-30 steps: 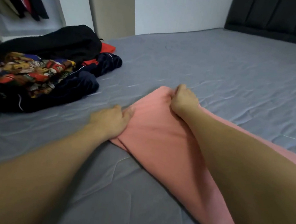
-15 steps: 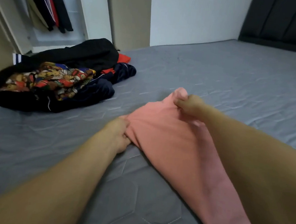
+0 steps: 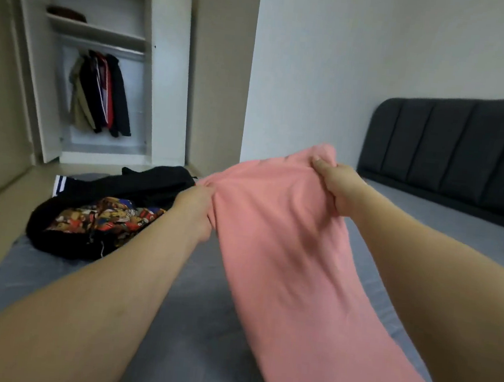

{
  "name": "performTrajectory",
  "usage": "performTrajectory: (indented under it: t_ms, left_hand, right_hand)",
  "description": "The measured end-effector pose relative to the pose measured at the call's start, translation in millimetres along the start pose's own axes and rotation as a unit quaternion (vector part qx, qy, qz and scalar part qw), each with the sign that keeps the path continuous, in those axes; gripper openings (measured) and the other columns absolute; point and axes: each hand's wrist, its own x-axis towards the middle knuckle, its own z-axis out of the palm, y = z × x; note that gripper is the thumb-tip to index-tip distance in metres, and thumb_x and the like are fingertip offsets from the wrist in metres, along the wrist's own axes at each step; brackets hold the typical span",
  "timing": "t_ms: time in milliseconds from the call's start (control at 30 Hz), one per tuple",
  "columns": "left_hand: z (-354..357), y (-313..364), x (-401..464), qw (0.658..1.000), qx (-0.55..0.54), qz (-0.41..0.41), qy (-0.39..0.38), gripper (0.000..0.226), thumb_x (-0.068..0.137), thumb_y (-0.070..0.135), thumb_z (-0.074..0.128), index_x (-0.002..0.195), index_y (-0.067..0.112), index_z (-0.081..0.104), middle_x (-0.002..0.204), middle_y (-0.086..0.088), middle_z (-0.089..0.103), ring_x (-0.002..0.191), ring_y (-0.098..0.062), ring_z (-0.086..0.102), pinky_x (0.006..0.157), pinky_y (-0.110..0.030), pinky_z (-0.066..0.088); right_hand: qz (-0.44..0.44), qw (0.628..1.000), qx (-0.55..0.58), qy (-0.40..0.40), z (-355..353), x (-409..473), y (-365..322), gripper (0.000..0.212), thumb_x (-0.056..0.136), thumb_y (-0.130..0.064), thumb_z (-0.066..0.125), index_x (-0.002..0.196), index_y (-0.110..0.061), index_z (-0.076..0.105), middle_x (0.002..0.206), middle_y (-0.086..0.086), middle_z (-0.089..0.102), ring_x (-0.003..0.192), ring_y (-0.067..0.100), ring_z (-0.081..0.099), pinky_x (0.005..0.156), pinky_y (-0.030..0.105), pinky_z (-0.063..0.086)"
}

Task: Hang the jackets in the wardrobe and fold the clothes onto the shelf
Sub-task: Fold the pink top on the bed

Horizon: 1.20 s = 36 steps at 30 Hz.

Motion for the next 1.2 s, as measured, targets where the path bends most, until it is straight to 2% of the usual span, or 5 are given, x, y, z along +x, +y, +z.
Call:
performTrajectory:
  t_ms: [167, 400, 900, 1067, 1200]
  left_hand:
    - [21, 122, -57, 0.996, 0.024, 0.078, -0.034, 0.013, 0.093, 0.009, 0.056, 0.099, 0.011, 0.068, 0.083, -0.007, 0.076, 0.066, -0.019, 0.072, 0.049, -0.031, 0.057]
    - [12, 238, -112, 0.985, 0.083, 0.14, -0.053, 0.017, 0.088, 0.006, 0.054, 0.086, 0.009, 0.071, 0.072, -0.008, 0.075, 0.053, -0.02, 0.07, 0.044, -0.032, 0.054]
    - [-28, 212, -49, 0.986, 0.115, 0.117, 0.024, 0.016, 0.087, 0.005, 0.053, 0.096, 0.009, 0.066, 0.107, -0.012, 0.072, 0.091, -0.026, 0.067, 0.089, -0.043, 0.055]
    - [-13, 229, -29, 0.982, 0.076, 0.172, 0.001, 0.008, 0.091, 0.011, 0.059, 0.095, 0.015, 0.065, 0.086, -0.003, 0.072, 0.074, -0.018, 0.068, 0.053, -0.026, 0.053]
    - [-3, 251, -43, 0.974, 0.053, 0.215, -0.048, 0.021, 0.092, 0.014, 0.058, 0.111, 0.011, 0.067, 0.094, -0.003, 0.075, 0.08, -0.016, 0.072, 0.057, -0.026, 0.054]
  right_hand:
    - [-0.012, 0.998, 0.032, 0.044, -16, -41, -117, 0.042, 0.087, -0.045, 0.06, 0.116, -0.015, 0.058, 0.105, 0.001, 0.057, 0.085, 0.018, 0.056, 0.069, 0.026, 0.043]
    - [-0.014, 0.995, 0.1, 0.019, -3, -81, -214, 0.022, 0.084, -0.033, 0.046, 0.064, -0.022, 0.047, 0.06, -0.007, 0.042, 0.053, 0.013, 0.037, 0.044, 0.02, 0.028]
    - [0.096, 0.991, 0.096, -0.016, 59, -56, -172, 0.019, 0.085, -0.018, 0.047, 0.067, -0.018, 0.049, 0.04, -0.006, 0.049, 0.039, 0.014, 0.046, 0.041, 0.012, 0.032]
    - [0.044, 0.983, 0.178, -0.01, 62, -38, -184, 0.025, 0.086, -0.019, 0.043, 0.061, -0.019, 0.05, 0.033, -0.01, 0.048, 0.022, 0.007, 0.043, 0.044, 0.016, 0.031]
    - [-0.007, 0.964, 0.265, 0.024, 50, -42, -200, 0.018, 0.078, -0.025, 0.046, 0.061, -0.022, 0.041, 0.043, -0.011, 0.043, 0.045, 0.013, 0.043, 0.054, 0.024, 0.029]
